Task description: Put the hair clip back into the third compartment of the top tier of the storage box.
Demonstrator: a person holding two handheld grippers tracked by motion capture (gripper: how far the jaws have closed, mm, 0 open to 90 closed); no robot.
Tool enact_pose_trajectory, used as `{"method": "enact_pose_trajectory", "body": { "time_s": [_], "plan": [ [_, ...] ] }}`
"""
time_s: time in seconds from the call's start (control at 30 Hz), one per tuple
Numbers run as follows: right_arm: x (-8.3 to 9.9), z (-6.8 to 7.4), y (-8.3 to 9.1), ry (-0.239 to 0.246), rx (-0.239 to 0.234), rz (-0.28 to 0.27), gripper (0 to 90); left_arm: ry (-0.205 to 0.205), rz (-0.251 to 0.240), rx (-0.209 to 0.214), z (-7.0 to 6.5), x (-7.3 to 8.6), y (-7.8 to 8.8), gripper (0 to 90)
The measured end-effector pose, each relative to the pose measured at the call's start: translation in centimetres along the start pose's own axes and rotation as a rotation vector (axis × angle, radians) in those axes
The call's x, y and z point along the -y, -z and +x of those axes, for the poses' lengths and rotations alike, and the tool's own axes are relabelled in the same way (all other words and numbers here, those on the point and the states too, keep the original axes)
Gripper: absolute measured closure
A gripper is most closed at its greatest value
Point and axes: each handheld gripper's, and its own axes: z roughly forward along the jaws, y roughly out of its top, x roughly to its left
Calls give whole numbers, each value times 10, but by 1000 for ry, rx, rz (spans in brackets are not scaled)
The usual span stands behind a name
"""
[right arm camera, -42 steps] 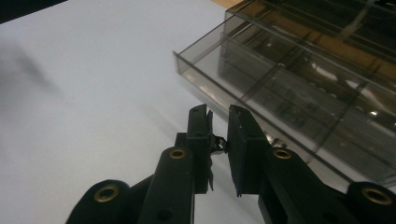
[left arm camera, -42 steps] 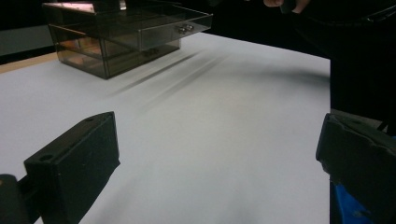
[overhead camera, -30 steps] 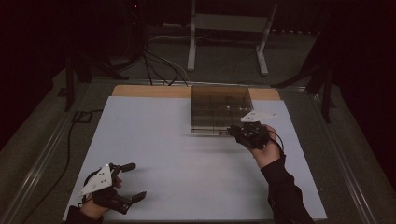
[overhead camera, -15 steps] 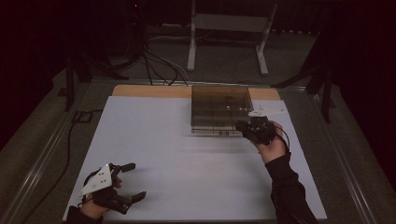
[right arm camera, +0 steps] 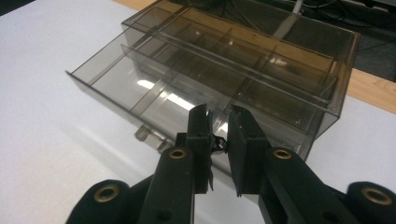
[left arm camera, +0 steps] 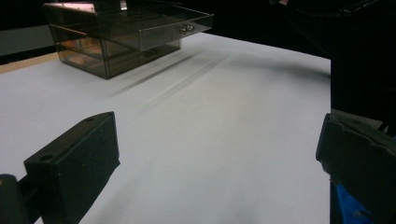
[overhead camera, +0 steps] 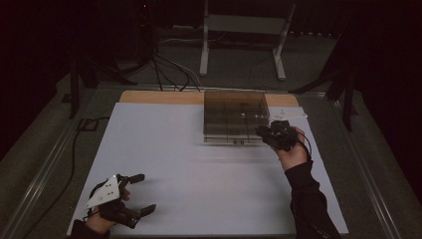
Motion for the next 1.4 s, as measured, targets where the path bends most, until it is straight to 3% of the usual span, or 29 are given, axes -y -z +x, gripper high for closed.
{"method": "enact_pose_trajectory", "body": {
  "time_s": [0.47, 1.4],
  "plan": [
    [1, -13, -14, -44, 28, 24, 794, 1, 0, 0, 0, 0, 0, 4],
    [6, -20, -31, -64, 48, 65, 785, -1, 5, -1, -1, 0, 0, 5]
  ]
}}
